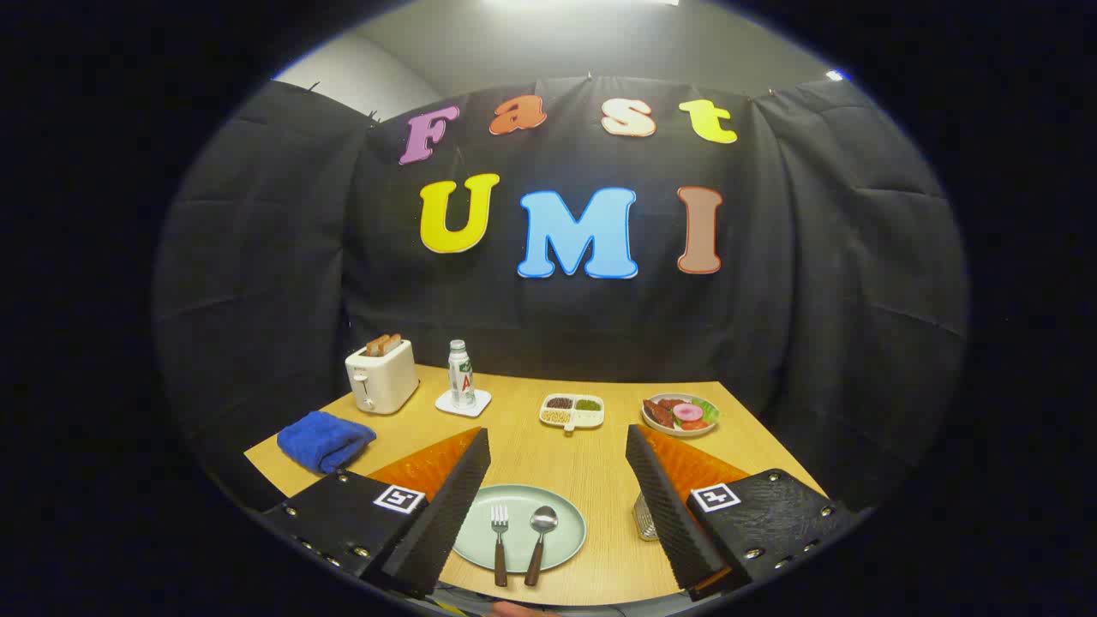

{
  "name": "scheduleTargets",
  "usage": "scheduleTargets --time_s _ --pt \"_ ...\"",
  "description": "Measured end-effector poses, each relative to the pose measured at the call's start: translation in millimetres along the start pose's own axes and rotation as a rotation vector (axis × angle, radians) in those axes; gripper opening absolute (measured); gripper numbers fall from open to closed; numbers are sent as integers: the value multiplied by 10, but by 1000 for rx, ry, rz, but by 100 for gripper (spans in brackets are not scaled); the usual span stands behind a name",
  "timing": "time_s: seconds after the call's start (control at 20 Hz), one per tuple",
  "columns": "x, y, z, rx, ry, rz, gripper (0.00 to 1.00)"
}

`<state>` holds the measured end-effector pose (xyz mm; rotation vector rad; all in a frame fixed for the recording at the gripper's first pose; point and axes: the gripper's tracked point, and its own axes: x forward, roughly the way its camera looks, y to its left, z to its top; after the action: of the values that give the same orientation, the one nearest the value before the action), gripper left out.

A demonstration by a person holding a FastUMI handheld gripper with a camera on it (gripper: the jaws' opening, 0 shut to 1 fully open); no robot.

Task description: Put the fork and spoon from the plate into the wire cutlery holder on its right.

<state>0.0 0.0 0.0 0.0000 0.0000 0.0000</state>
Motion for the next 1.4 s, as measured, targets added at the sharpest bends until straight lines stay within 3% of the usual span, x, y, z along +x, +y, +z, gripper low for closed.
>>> scheduleTargets --time_s 0.35,0.45,0.6,0.75,1.4 --pt "108 -59 -635 18 219 5 97" --pt "81 -133 -532 38 185 -22 98" --pt "37 -249 -25 79 14 -80 98" --pt "67 -211 225 65 -64 -75 97" --pt "258 -33 -1141 -40 406 19 97"
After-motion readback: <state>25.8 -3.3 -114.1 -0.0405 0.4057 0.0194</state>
